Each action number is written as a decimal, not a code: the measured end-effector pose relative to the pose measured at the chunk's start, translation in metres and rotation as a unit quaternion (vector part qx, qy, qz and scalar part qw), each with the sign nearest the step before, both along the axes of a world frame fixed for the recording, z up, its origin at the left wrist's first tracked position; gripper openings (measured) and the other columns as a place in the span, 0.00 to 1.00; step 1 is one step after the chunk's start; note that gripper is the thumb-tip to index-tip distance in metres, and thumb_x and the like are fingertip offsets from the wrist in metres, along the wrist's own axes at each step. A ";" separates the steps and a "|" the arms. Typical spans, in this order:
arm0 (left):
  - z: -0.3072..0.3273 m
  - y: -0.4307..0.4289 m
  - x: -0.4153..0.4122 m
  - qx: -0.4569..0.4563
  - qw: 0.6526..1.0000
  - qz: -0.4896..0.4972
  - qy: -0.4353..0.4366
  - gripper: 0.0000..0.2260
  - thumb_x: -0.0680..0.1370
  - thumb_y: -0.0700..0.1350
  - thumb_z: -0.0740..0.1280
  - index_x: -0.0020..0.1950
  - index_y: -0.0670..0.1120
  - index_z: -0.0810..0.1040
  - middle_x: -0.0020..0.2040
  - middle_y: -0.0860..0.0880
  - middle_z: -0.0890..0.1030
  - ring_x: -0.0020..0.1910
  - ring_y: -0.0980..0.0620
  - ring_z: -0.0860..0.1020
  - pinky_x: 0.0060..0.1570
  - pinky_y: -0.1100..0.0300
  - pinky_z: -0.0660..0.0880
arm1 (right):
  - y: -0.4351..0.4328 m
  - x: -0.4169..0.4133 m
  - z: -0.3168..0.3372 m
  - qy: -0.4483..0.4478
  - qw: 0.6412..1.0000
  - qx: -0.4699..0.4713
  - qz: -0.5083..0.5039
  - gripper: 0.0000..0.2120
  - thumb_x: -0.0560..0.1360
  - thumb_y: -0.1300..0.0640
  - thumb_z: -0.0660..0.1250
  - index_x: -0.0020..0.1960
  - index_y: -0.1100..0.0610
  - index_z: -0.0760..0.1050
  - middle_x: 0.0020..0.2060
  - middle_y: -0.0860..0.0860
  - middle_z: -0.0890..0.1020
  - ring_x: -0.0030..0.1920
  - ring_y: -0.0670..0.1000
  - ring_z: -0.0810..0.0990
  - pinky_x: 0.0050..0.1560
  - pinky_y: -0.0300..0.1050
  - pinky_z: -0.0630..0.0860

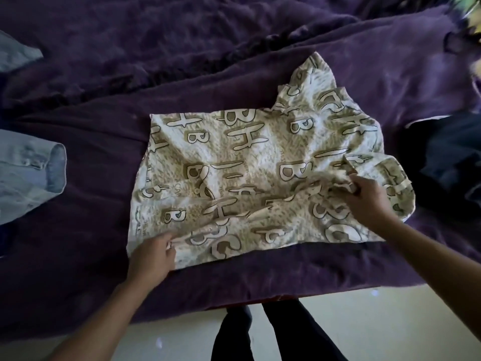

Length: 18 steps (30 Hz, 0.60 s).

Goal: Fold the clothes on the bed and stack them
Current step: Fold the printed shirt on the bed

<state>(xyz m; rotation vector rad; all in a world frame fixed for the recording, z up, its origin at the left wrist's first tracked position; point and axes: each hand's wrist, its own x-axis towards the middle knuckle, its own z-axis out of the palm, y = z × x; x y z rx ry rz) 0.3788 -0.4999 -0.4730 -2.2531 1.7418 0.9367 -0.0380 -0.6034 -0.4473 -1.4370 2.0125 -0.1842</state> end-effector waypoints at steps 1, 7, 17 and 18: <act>0.009 -0.016 0.005 -0.031 0.999 0.019 -0.006 0.12 0.76 0.40 0.66 0.58 0.45 0.80 0.40 0.42 0.83 0.42 0.40 0.81 0.37 0.55 0.71 | -0.019 0.000 0.013 0.002 1.000 -0.021 -0.007 0.12 0.72 0.49 0.71 0.36 0.53 0.71 0.26 0.46 0.72 0.30 0.52 0.71 0.34 0.47 0.65; 0.037 -0.135 0.023 -0.168 0.983 0.056 -0.047 0.08 0.76 0.40 0.66 0.53 0.39 0.80 0.44 0.35 0.82 0.45 0.33 0.80 0.40 0.49 0.73 | -0.151 0.001 0.044 0.027 0.993 -0.107 -0.049 0.14 0.77 0.50 0.65 0.44 0.60 0.80 0.33 0.56 0.76 0.39 0.57 0.76 0.39 0.46 0.68; -0.010 -0.266 -0.001 -0.178 0.968 0.092 -0.154 0.18 0.74 0.42 0.67 0.64 0.45 0.72 0.62 0.37 0.71 0.61 0.34 0.69 0.58 0.41 0.68 | -0.271 0.013 -0.012 -0.100 0.986 -0.110 -0.074 0.22 0.67 0.38 0.71 0.57 0.44 0.75 0.43 0.40 0.79 0.46 0.48 0.80 0.46 0.51 0.78; -0.016 -0.261 -0.014 -0.190 0.971 0.045 -0.141 0.19 0.74 0.42 0.68 0.65 0.45 0.73 0.62 0.38 0.71 0.61 0.35 0.69 0.57 0.42 0.69 | -0.274 0.012 -0.015 -0.103 0.985 -0.108 -0.090 0.27 0.65 0.39 0.74 0.60 0.46 0.73 0.43 0.39 0.78 0.46 0.46 0.80 0.44 0.47 0.79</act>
